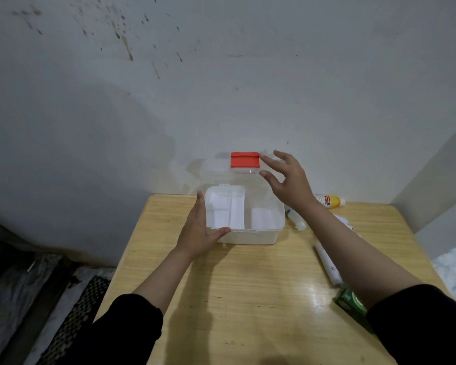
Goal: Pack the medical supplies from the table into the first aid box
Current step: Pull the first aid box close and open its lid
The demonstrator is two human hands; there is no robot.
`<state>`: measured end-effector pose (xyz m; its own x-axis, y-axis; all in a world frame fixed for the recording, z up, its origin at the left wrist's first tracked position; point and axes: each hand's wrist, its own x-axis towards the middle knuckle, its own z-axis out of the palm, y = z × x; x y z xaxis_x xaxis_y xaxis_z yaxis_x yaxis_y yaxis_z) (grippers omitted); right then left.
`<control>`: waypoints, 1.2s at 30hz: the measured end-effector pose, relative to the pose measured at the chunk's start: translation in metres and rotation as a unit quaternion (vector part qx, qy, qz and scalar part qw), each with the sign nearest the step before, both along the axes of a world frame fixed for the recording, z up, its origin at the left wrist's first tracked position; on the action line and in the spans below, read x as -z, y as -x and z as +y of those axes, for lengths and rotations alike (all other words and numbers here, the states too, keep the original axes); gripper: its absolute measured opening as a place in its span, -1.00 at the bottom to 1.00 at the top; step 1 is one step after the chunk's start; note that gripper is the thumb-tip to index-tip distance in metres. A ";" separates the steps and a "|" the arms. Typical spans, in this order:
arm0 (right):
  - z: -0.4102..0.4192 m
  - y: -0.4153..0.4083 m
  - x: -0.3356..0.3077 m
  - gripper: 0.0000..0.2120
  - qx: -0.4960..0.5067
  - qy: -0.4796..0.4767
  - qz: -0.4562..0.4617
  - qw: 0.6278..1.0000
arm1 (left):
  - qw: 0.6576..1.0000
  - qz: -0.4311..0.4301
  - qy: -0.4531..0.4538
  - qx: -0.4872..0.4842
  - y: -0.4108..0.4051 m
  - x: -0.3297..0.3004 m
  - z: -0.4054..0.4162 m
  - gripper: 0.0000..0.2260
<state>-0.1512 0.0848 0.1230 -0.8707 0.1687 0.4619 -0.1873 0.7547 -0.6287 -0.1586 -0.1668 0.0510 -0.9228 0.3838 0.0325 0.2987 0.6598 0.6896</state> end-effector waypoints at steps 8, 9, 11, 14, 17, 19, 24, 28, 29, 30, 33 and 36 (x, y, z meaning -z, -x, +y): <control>-0.006 0.014 -0.002 -0.62 0.074 -0.022 -0.018 0.997 | 0.999 -0.033 -0.016 -0.004 -0.001 -0.002 0.001 0.04; -0.007 0.015 -0.001 -0.58 0.083 -0.036 -0.024 0.996 | 0.999 -0.034 -0.020 -0.004 -0.001 -0.003 0.001 0.04; -0.012 0.014 0.000 -0.52 0.074 -0.047 -0.031 0.996 | 0.999 -0.032 -0.026 -0.001 -0.002 -0.005 0.001 0.04; -0.016 0.009 0.005 -0.47 0.047 -0.042 -0.017 0.998 | 0.999 -0.035 -0.026 -0.003 -0.002 -0.007 0.001 0.06; -0.014 0.010 0.012 -0.41 0.052 -0.093 -0.026 0.994 | 0.999 -0.043 -0.022 -0.008 -0.001 -0.008 0.001 0.08; -0.011 0.016 0.012 -0.36 0.072 -0.115 -0.053 0.989 | 0.999 -0.043 -0.022 -0.009 0.001 -0.010 0.002 0.09; -0.013 0.021 0.007 -0.34 0.096 -0.128 -0.080 0.984 | 0.998 -0.050 -0.031 -0.008 0.000 -0.011 0.001 0.09; -0.015 0.019 0.008 -0.33 0.096 -0.135 -0.092 0.982 | 0.999 -0.039 -0.020 0.001 -0.001 -0.012 0.001 0.05; -0.015 0.018 0.008 -0.33 0.096 -0.137 -0.093 0.982 | 0.999 -0.039 -0.017 0.000 -0.001 -0.012 0.001 0.05; -0.014 0.017 0.008 -0.33 0.094 -0.139 -0.094 0.981 | 0.999 -0.038 -0.013 0.000 -0.001 -0.012 0.001 0.04; -0.012 0.015 0.007 -0.32 0.084 -0.140 -0.098 0.982 | 0.999 -0.038 -0.001 -0.007 -0.002 -0.013 0.003 0.04; -0.008 0.012 0.008 -0.31 0.071 -0.149 -0.104 0.981 | 0.999 -0.032 0.007 -0.017 -0.004 -0.013 0.005 0.02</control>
<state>-0.1634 0.0770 0.1153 -0.9289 0.1794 0.3240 0.0416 0.9198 -0.3902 -0.1550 -0.1614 0.0641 -0.9357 0.3514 -0.0324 0.2306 0.6784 0.6976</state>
